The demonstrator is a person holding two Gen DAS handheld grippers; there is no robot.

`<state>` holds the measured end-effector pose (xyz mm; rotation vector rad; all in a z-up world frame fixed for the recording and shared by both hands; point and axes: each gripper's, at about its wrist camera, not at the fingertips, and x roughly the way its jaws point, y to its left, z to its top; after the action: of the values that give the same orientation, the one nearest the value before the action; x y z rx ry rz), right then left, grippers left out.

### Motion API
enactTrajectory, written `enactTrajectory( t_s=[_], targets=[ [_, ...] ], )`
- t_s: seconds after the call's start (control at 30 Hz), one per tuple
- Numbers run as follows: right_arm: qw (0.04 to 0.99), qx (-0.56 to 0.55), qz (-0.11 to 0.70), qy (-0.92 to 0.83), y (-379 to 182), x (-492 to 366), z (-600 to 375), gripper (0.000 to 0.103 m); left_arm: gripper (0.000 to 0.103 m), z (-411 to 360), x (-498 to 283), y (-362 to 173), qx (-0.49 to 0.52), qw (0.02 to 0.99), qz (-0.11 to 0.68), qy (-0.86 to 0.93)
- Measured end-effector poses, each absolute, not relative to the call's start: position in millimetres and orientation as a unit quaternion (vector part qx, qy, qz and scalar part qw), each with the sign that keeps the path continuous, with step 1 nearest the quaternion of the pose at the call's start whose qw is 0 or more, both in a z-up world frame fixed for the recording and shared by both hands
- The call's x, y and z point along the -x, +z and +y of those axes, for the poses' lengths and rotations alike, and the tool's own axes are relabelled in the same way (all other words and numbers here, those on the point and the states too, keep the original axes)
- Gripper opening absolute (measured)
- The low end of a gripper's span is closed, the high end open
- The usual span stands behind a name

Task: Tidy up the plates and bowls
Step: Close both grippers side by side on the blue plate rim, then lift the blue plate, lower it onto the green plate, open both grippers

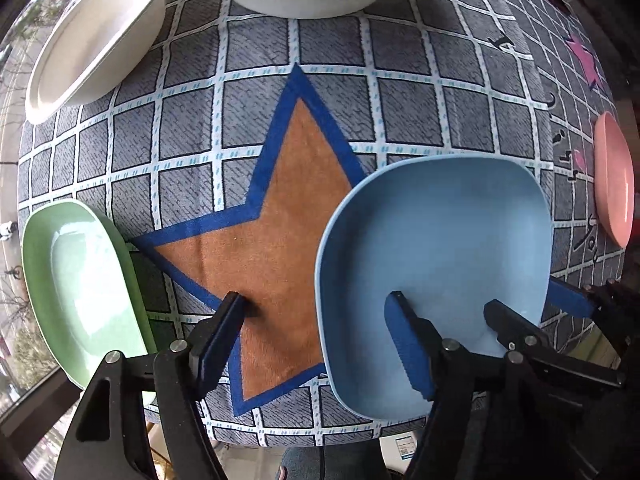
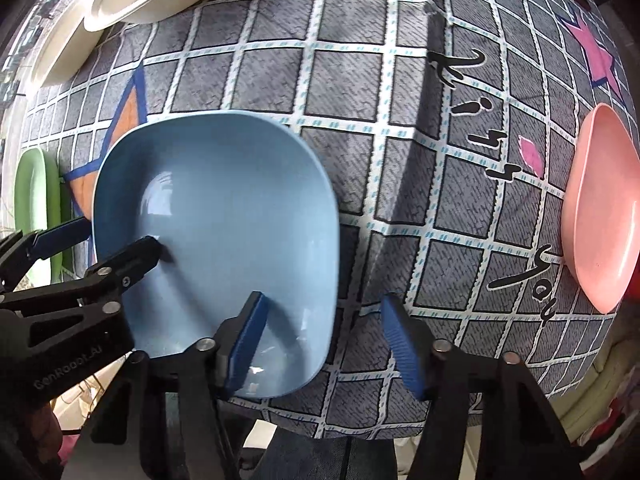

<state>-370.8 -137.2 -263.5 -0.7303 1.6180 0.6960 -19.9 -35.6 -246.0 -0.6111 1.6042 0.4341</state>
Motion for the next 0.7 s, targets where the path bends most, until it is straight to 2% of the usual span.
enactTrajectory(
  t_s=[0.03, 0.1, 0.13, 0.17, 0.37, 0.7],
  targets=[
    [0.578, 0.315, 0.691, 0.297, -263, 371, -136, 0.045, 0.069, -37, 20, -247, 0.259, 0.635, 0.704, 0.184],
    [0.573, 0.302, 0.699, 0.303, -263, 371, -134, 0.025, 0.058, -40, 22, -248, 0.248, 0.64, 0.706, 0.174],
    [0.567, 0.293, 0.706, 0.305, -265, 371, -133, 0.018, 0.053, -42, 20, -247, 0.245, 0.643, 0.706, 0.167],
    [0.559, 0.286, 0.713, 0.31, -265, 372, -132, 0.017, 0.045, -45, 18, -243, 0.243, 0.646, 0.706, 0.158],
    [0.55, 0.296, 0.72, 0.302, -269, 380, -126, 0.016, 0.036, -40, 36, -244, 0.252, 0.639, 0.711, 0.147],
    [0.55, 0.296, 0.713, 0.319, -245, 382, -112, 0.016, 0.036, 0, 84, -212, 0.25, 0.661, 0.691, 0.151]
  ],
)
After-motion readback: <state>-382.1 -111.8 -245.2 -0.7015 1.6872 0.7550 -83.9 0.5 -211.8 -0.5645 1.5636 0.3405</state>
